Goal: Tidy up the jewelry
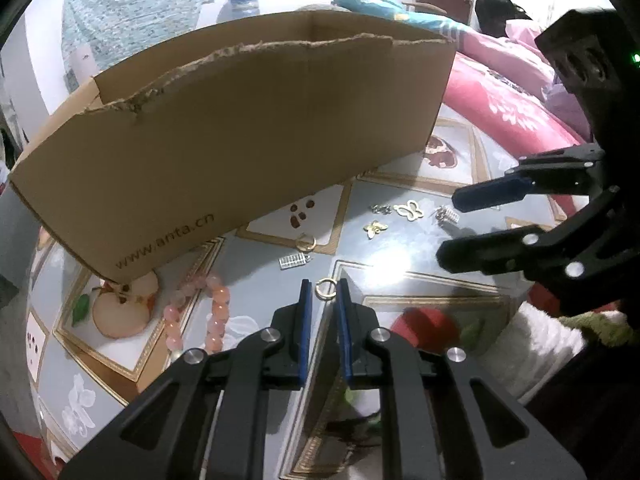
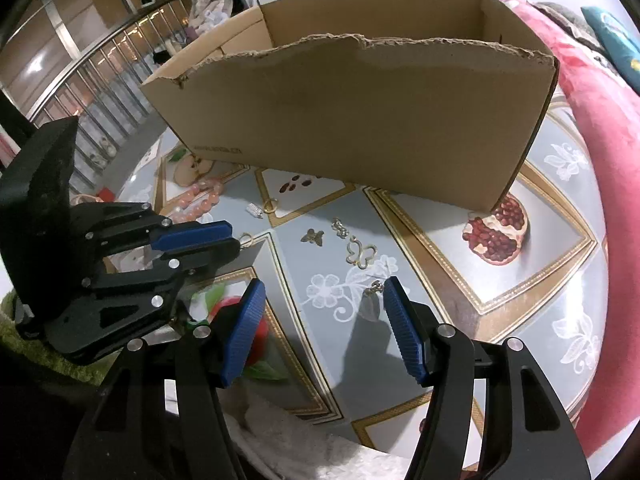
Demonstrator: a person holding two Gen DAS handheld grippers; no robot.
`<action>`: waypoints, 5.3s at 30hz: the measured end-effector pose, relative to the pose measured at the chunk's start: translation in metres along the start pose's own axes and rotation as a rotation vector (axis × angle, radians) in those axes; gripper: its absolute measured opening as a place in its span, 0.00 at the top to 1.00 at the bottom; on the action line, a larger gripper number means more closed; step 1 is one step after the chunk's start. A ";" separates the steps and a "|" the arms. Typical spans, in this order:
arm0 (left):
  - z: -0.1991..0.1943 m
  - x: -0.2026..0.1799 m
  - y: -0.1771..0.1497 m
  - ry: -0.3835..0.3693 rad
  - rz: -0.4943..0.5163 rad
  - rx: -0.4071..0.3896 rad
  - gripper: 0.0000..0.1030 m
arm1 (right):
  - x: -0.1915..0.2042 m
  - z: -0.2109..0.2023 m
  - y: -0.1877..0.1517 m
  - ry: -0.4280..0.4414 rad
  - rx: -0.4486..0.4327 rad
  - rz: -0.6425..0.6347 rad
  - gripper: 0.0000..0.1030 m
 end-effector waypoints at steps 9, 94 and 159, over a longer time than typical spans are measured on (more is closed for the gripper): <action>0.004 0.001 0.003 -0.008 0.094 0.021 0.88 | -0.004 0.003 0.002 0.007 0.005 0.019 0.44; -0.035 -0.005 0.022 0.004 0.044 -0.098 0.90 | -0.028 -0.055 -0.002 -0.058 -0.159 -0.043 0.98; -0.064 0.034 0.026 -0.109 -0.102 -0.135 0.58 | -0.009 -0.037 0.027 0.151 -0.156 -0.129 0.77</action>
Point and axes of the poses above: each gripper's, at about its wrist camera, not at the fingertips, and z roughly the way its jaws point, x to its left, y to its top, the point moved 4 cm from there along z, roughly the way its jaws point, and after that the axes turned 10 degrees about x, right-handed, at the moved point
